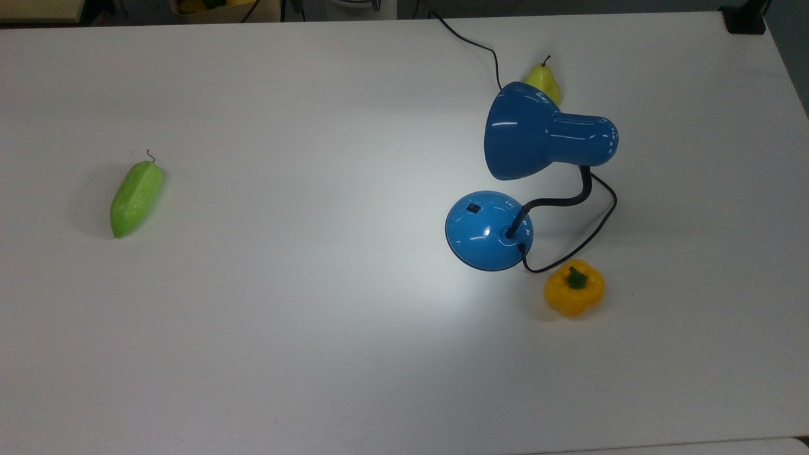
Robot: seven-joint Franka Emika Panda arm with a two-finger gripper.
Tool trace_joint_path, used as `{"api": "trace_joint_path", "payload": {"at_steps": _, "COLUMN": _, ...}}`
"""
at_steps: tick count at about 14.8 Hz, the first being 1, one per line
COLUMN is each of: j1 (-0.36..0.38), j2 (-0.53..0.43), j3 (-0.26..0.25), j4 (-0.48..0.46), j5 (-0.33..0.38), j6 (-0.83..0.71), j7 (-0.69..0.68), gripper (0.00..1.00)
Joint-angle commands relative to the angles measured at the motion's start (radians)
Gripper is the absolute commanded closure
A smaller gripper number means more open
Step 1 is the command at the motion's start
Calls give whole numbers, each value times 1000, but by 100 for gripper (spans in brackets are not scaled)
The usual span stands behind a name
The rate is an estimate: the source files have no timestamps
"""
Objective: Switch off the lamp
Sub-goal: 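Move the gripper toward the blue lamp's round base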
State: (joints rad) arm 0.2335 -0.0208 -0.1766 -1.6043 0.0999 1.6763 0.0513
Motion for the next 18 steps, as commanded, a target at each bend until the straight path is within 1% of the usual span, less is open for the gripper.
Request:
{"api": "trace_joint_path", "payload": {"at_steps": 1, "j1": 15, "j2": -21, "j3": -1, "j4": -35, "j5": -25, "j6": 23, "j7": 12, "gripper": 0}}
{"api": "trace_joint_path", "payload": {"at_steps": 10, "j1": 14, "j2": -21, "j3": -1, "j4": -43, "j5": -26, "j6": 37, "j7": -8, "gripper": 1}}
{"api": "trace_joint_path", "payload": {"at_steps": 12, "j1": 13, "j2": -21, "j3": -1, "j4": -43, "j5": -23, "j6": 37, "j7": -10, "gripper": 29}}
{"api": "trace_joint_path", "payload": {"at_steps": 14, "j1": 15, "j2": -21, "j3": 0, "j4": -43, "j5": -10, "j6": 37, "j7": -8, "gripper": 67}}
{"api": "trace_joint_path", "payload": {"at_steps": 15, "j1": 15, "j2": -21, "j3": 0, "j4": -43, "j5": -6, "j6": 37, "j7": -7, "gripper": 83}}
{"api": "trace_joint_path", "payload": {"at_steps": 16, "j1": 17, "j2": -21, "j3": 0, "j4": -45, "j5": -6, "j6": 36, "j7": -7, "gripper": 93}}
{"api": "trace_joint_path", "payload": {"at_steps": 17, "j1": 17, "j2": -21, "j3": 0, "j4": -45, "j5": -6, "j6": 37, "j7": -4, "gripper": 99}}
{"api": "trace_joint_path", "payload": {"at_steps": 18, "j1": 17, "j2": -19, "j3": 0, "j4": -45, "j5": -5, "j6": 37, "j7": 2, "gripper": 100}}
